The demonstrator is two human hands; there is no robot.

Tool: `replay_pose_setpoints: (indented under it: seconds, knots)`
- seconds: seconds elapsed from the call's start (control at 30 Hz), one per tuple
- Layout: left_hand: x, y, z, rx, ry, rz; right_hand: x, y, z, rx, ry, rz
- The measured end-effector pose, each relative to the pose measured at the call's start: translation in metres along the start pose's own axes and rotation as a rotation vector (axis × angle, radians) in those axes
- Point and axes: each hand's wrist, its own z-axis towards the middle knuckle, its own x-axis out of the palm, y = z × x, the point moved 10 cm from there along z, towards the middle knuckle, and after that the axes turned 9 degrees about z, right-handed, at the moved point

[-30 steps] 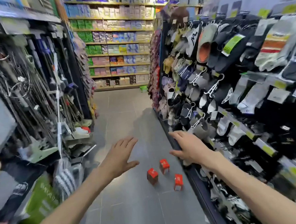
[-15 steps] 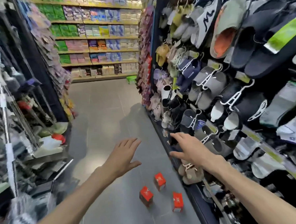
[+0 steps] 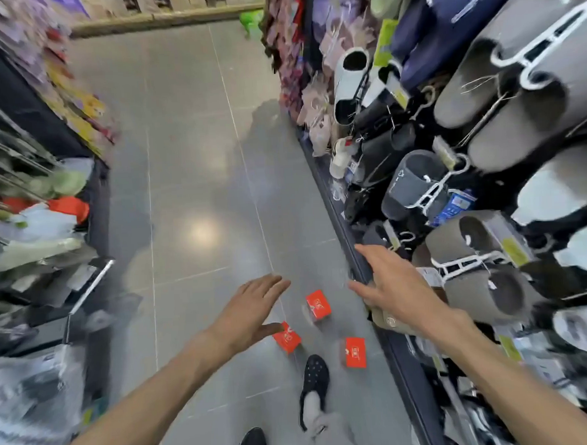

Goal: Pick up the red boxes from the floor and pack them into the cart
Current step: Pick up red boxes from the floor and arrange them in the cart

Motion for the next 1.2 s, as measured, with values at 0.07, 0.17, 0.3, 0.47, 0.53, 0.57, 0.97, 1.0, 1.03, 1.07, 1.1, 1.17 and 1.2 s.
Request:
replay_pose_setpoints:
  seconds: [0.07, 0.17, 0.3, 0.47, 0.53, 0.57, 0.97, 1.0, 1.03, 1.07, 1.1, 1.17, 1.2]
  knots:
    - [0.042, 0.015, 0.025, -0.027, 0.035, -0.047, 0.022, -0.033, 0.031, 0.03, 0.009, 0.016]
    - [0.105, 0.038, 0.056, -0.078, 0.068, -0.123, 0.064, -0.074, 0.078, 0.069, 0.053, 0.057]
    - [0.217, 0.068, 0.094, -0.083, 0.18, -0.17, 0.146, -0.119, 0.133, 0.113, 0.1, 0.151]
    - [0.397, 0.103, 0.125, -0.102, 0.407, -0.115, 0.293, -0.171, 0.181, 0.13, 0.171, 0.219]
    - [0.462, 0.111, 0.128, -0.084, 0.48, -0.07, 0.35, -0.192, 0.189, 0.139, 0.197, 0.256]
    - [0.491, 0.113, 0.129, -0.05, 0.501, -0.045, 0.377, -0.203, 0.191, 0.151, 0.204, 0.272]
    - [0.642, 0.106, 0.137, 0.391, 0.274, 0.142, 0.547, -0.289, 0.171, 0.308, 0.235, 0.365]
    - [0.636, 0.107, 0.141, 0.369, 0.245, 0.114, 0.549, -0.289, 0.169, 0.316, 0.243, 0.36]
    - [0.629, 0.111, 0.144, 0.325, 0.233, 0.082, 0.548, -0.287, 0.17, 0.323, 0.247, 0.355]
    - [0.621, 0.116, 0.146, 0.265, 0.233, 0.043, 0.544, -0.285, 0.172, 0.325, 0.25, 0.347]
    - [0.611, 0.122, 0.146, 0.2, 0.239, -0.003, 0.537, -0.282, 0.175, 0.32, 0.252, 0.336]
    - [0.583, 0.136, 0.142, 0.058, 0.226, -0.109, 0.52, -0.272, 0.184, 0.299, 0.243, 0.314]
    - [0.566, 0.144, 0.138, -0.02, 0.205, -0.165, 0.511, -0.268, 0.188, 0.295, 0.234, 0.312]
